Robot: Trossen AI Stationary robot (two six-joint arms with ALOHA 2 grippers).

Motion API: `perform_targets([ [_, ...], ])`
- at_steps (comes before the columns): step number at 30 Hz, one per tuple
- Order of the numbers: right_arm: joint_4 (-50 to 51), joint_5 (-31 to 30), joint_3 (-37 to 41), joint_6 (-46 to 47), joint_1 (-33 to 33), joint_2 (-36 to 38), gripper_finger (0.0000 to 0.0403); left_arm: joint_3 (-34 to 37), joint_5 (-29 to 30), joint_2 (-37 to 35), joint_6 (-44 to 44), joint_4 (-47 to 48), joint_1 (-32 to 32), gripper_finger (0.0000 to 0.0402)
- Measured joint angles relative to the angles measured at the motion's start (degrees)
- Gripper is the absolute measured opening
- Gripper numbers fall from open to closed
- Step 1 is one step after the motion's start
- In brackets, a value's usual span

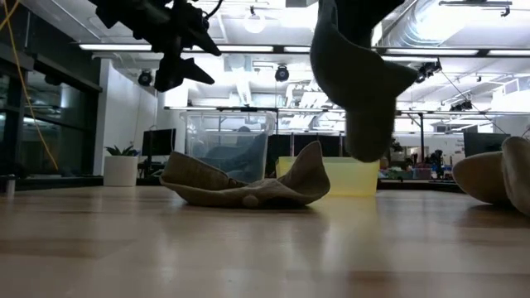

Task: Pick & Place hat
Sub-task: Put the black cap into the transparent bin

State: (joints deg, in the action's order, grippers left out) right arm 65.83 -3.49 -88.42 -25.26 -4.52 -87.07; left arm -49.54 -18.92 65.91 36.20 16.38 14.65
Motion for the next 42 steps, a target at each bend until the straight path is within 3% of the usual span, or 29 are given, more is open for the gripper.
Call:
perform_targets([
  [3, -3.4, -3.0, 0.0, -5.6, -1.6, -0.1, 0.0002, 0.0, -3.5, 0.0, 0.4, 0.0, 1.4, 0.0207],
  [9, -5.2, -9.0, -0.1, -10.9, -3.1, -3.7, 0.0002, 0.0, -4.2, 0.0, 7.3, -0.4, 3.0, 0.0207],
  [13, -5.2, -11.6, -0.1, -15.3, -3.5, -8.1, 0.0002, 0.0, -1.4, 0.0, 11.8, -1.0, 3.5, 0.0207],
  [24, -4.0, -28.6, -8.0, -28.2, -5.7, -17.1, 0.0002, 0.0, 3.5, 0.0, 19.6, -4.6, 3.5, 0.0207],
  [30, -4.2, -30.6, -14.4, -36.4, -8.9, -18.9, 0.0002, 0.0, 4.2, 0.0, 21.2, -6.9, 3.5, 0.0207],
  [42, -5.7, -32.8, -23.3, -39.4, -12.2, -22.9, 0.0002, 0.0, 3.6, 1.5, 25.0, -10.0, 3.5, 0.0207],
])
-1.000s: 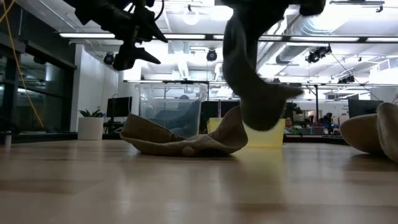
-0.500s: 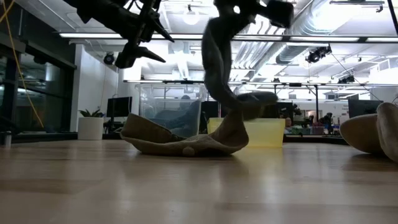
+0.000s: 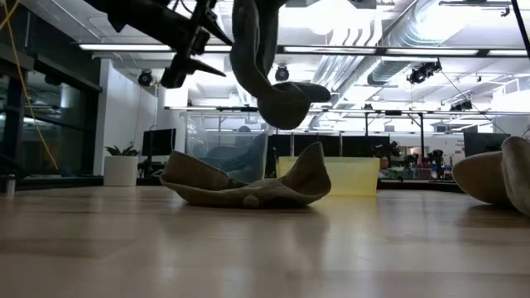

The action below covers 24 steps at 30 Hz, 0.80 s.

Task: Pick & Place hat
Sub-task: Put the black cap into the transparent bin

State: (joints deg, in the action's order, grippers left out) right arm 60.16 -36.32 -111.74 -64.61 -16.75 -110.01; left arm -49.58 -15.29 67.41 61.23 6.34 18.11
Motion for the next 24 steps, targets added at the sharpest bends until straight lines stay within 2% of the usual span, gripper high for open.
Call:
perform_targets([
  [8, -2.5, 1.0, 0.1, -2.7, -0.3, 0.0, 0.0002, -1.9, -3.6, 4.5, 1.4, 0.4, 0.4, 0.0207],
  [13, -2.8, 7.4, 0.1, -0.5, -0.3, 0.0, 0.0002, -5.1, -5.8, 6.9, 0.5, 3.1, 0.9, 0.0207],
  [19, -3.7, 14.0, 0.1, 0.1, 0.4, 0.0, 0.0002, -8.1, -6.4, 6.8, -1.5, 11.2, 1.1, 0.0207],
  [24, -4.4, 15.8, 0.0, -0.3, 1.3, -1.3, 0.0002, -10.7, -9.0, 6.8, -3.3, 20.7, 1.1, 0.0207],
])
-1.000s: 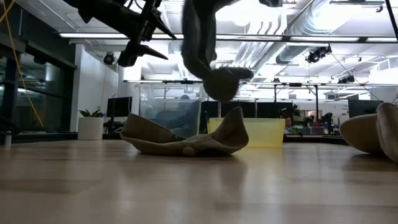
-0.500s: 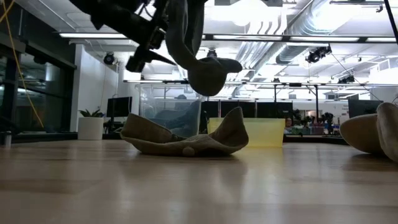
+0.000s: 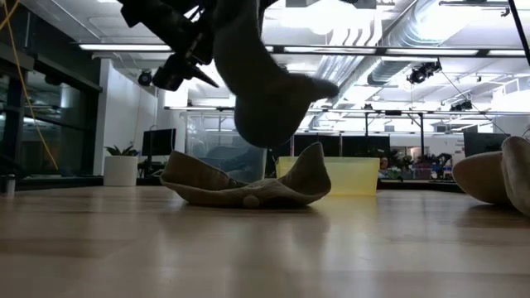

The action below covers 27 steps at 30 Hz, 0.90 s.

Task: Pick & Place hat
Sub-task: Put the black cap into the transparent bin

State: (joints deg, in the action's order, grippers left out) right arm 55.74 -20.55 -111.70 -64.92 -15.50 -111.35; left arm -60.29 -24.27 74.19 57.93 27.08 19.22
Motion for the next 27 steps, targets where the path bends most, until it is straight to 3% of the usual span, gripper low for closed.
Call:
perform_targets([
  [9, -1.7, 2.7, 0.0, -2.2, 0.0, -0.9, 0.0002, -2.5, -3.3, 2.2, -10.5, 2.0, 0.0, 0.0207],
  [21, -1.9, 2.8, 0.0, -1.6, 0.1, -0.9, 0.0002, -5.1, -2.9, 2.6, -80.9, -0.6, -0.1, 0.0207],
  [24, -2.1, 2.8, 0.0, -0.9, 0.1, -0.9, 0.0002, -5.1, -1.4, 2.6, -91.2, -0.1, -0.1, 0.0207],
  [27, -2.6, 2.8, 0.0, -0.9, 0.1, -0.9, 0.0002, -5.1, -2.5, 3.9, -95.6, 0.2, -0.1, 0.0207],
])
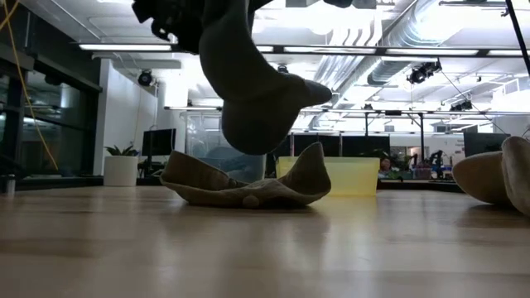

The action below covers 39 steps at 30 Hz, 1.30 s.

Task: Pick & Place hat
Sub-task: Put the black cap into the transparent bin

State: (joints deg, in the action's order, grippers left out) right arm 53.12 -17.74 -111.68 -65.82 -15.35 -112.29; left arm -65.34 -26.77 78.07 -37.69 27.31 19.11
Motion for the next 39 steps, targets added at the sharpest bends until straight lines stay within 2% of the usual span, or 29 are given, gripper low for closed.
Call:
perform_targets([
  [5, -0.4, 0.0, 0.0, 0.0, 0.0, 0.0, 0.0002, 0.0, -5.9, 1.6, -3.4, 1.3, -0.1, 0.0207],
  [16, -0.5, -0.5, 0.0, 0.0, 0.2, 0.0, 0.0002, 0.1, -11.8, 1.8, -6.0, 1.9, -2.3, 0.0207],
  [20, -0.6, -0.7, 0.0, 0.2, 0.8, 0.0, 0.0002, 0.1, -11.5, 2.0, -7.1, 1.3, -4.2, 0.0207],
  [27, -0.8, -1.0, 0.0, 0.4, 1.2, 0.0, 0.0002, -0.1, -5.4, 4.6, -7.2, -5.7, -6.0, 0.0207],
  [39, -1.3, -1.7, 0.1, -0.1, 1.1, 0.0, 0.0002, 0.1, -9.9, 6.3, -7.1, -4.6, -6.4, 0.0207],
])
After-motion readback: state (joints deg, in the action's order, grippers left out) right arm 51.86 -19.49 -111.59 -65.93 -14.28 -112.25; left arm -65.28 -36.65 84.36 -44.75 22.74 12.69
